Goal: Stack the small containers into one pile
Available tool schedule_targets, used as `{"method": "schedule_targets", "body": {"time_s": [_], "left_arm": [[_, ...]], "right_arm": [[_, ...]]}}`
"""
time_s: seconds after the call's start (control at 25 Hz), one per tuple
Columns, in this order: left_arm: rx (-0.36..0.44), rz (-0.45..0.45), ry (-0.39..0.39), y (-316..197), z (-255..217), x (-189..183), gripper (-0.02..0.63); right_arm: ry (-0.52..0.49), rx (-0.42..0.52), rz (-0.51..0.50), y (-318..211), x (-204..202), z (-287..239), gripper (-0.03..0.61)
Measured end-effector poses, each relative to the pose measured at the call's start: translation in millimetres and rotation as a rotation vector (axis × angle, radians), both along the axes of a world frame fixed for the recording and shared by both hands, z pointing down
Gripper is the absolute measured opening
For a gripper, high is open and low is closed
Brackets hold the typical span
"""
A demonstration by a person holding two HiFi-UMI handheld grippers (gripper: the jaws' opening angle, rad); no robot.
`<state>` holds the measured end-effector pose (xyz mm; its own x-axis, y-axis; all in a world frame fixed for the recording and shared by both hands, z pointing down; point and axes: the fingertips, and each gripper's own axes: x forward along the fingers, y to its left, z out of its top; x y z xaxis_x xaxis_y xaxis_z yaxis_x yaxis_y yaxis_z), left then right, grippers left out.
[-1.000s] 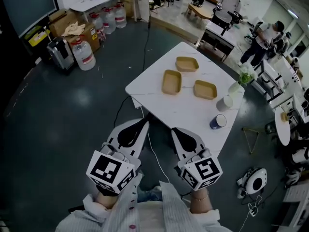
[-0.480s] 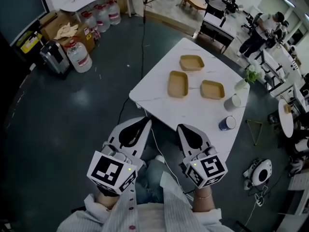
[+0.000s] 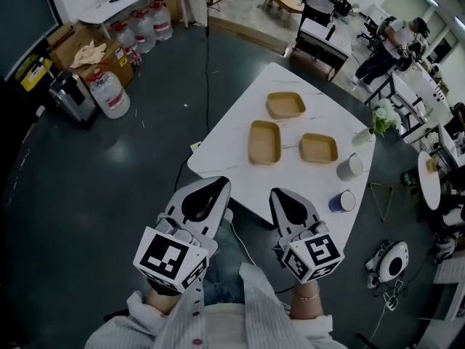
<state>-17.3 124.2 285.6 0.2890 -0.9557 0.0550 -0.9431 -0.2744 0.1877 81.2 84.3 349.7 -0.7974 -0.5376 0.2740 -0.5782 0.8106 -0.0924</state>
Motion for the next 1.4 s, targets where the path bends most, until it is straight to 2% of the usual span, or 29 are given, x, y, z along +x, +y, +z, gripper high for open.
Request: {"method": "schedule_targets", "body": {"time_s": [0.44,0.8,1.08,1.4], "left_arm": [[-0.001,0.084,-0.022,-135,-14,-28,0.023],[-0.012,0.208,-0.022,-225,-18,-16,0.023],[-0.028,0.294,-0.021,-265,-13,5,0.023],[-0.063,0.377,-0.029,-282,-3,16,0.023]], "right_arm": [[-0.013,-0.012,0.056,-125,-34,-9,0.011],[0.005,-0.029,0.165,-198,-19,-11,0.011],[0.027,-0.046,0.265,-231,13,-7,0.011],[0.037,-0.058,0.364,-241,33,-6,0.011]]}}
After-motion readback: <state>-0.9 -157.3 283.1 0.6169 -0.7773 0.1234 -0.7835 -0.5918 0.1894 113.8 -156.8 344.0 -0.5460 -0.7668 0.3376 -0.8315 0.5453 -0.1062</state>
